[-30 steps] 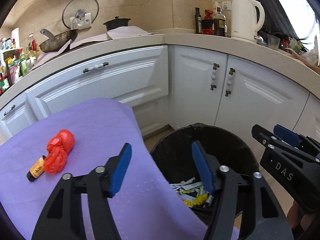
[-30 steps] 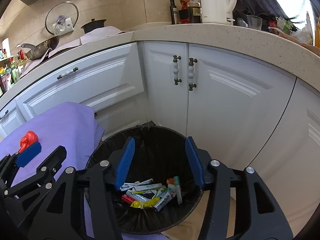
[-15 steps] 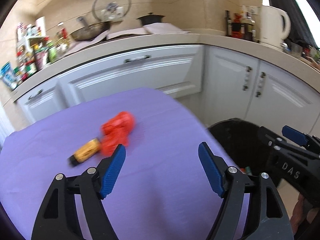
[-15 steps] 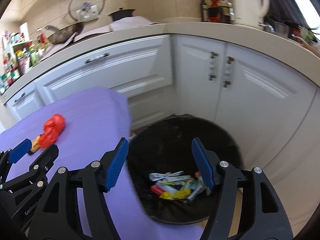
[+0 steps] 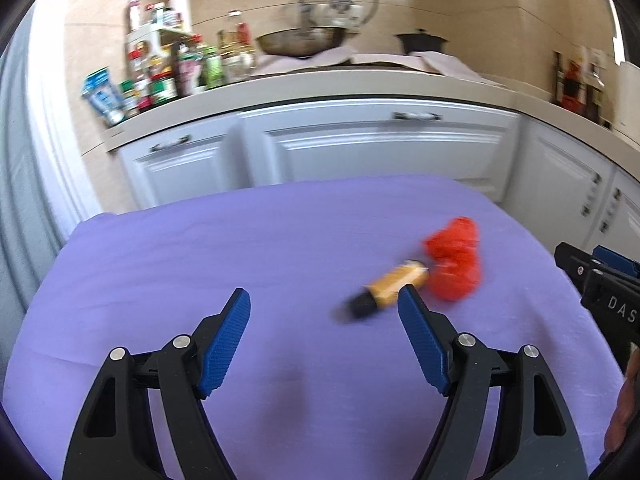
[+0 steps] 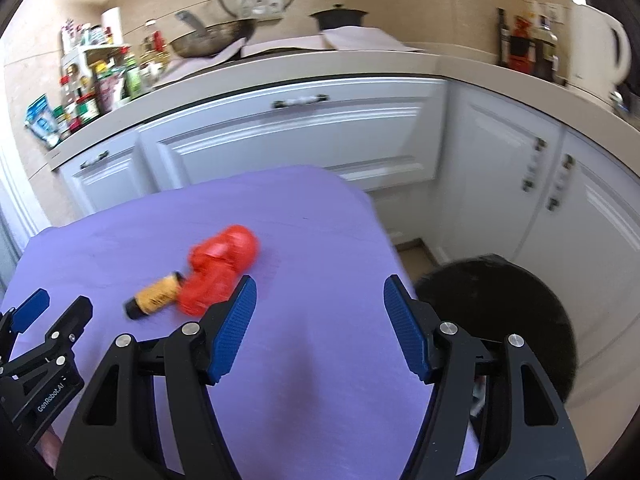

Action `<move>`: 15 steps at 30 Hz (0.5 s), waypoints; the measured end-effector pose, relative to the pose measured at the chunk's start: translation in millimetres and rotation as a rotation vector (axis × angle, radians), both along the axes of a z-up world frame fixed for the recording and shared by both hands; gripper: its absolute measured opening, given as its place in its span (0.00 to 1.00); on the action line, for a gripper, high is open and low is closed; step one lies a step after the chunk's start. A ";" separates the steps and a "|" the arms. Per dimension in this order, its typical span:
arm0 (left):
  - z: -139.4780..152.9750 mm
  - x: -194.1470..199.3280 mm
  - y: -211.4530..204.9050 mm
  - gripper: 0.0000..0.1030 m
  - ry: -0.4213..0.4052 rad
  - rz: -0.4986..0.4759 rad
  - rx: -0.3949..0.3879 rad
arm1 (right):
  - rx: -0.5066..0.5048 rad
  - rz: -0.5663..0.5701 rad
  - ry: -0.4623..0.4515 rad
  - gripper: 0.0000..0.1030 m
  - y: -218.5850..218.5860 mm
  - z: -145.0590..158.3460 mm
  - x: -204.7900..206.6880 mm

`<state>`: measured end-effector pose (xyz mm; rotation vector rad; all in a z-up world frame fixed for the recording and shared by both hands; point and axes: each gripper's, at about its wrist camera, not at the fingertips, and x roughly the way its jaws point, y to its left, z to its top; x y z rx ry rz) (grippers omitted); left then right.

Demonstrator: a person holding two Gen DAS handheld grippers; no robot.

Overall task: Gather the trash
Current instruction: 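Grasp the orange plastic bag on the table with the right tool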

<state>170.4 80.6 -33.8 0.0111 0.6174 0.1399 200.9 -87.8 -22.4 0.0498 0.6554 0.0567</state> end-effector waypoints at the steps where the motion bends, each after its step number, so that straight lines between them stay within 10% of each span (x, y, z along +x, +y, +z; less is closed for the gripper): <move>1: 0.0 0.7 7.2 0.72 -0.001 0.013 0.001 | -0.002 0.013 0.001 0.63 9.6 0.5 4.3; 15: -10.3 14.6 84.9 0.73 0.023 0.139 -0.004 | -0.051 0.039 0.077 0.69 70.8 -20.7 65.6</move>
